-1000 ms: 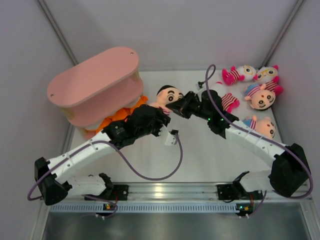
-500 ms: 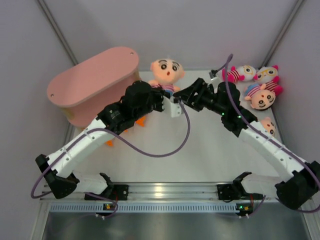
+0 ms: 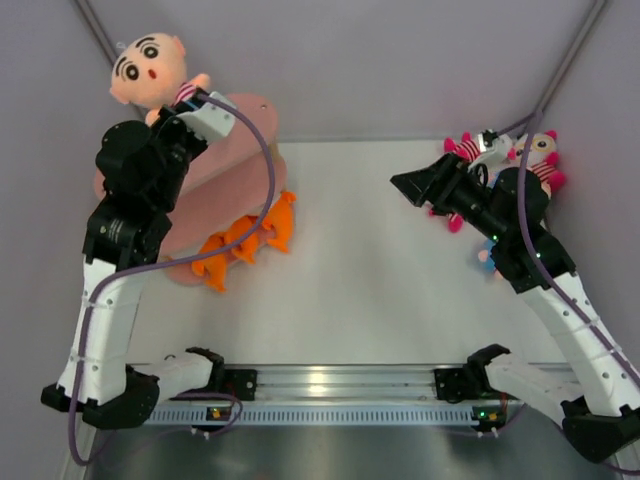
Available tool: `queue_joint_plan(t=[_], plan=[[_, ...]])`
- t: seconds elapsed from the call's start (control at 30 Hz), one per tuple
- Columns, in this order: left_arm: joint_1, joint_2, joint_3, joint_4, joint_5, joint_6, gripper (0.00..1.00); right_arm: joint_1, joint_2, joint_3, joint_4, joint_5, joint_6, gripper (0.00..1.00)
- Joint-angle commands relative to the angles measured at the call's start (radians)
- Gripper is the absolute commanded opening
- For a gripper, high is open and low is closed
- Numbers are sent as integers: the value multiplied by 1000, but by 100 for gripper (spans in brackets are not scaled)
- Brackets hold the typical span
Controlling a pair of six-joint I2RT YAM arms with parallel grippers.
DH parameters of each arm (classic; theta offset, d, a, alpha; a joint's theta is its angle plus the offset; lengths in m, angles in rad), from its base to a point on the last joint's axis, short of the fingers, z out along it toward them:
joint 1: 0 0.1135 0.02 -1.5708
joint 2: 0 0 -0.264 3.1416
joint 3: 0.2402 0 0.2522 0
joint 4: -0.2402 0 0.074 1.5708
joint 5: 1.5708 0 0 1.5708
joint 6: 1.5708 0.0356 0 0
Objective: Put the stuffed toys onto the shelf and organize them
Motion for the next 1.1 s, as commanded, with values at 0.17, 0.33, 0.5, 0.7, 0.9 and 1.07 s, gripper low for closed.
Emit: queue_joint_plan(t=[0.17, 0.33, 0.5, 0.7, 0.9, 1.07], plan=[[207, -50, 55, -286, -19, -91, 4, -17, 22, -22, -14, -102, -50, 73], [244, -22, 75, -456, 2, -133, 3, -31, -16, -37, -43, -92, -87, 73], [285, -51, -52, -467, 44, -93, 3, -57, -32, -53, -65, -98, -106, 73], [452, -25, -22, -470, 148, -22, 3, -88, -29, -77, -68, -142, -103, 74], [485, -50, -21, -499, 197, 7, 4, -132, -35, -85, -71, -147, -106, 75], [485, -70, -32, -496, 242, -7, 34, -169, -9, -86, -115, -141, -104, 82]])
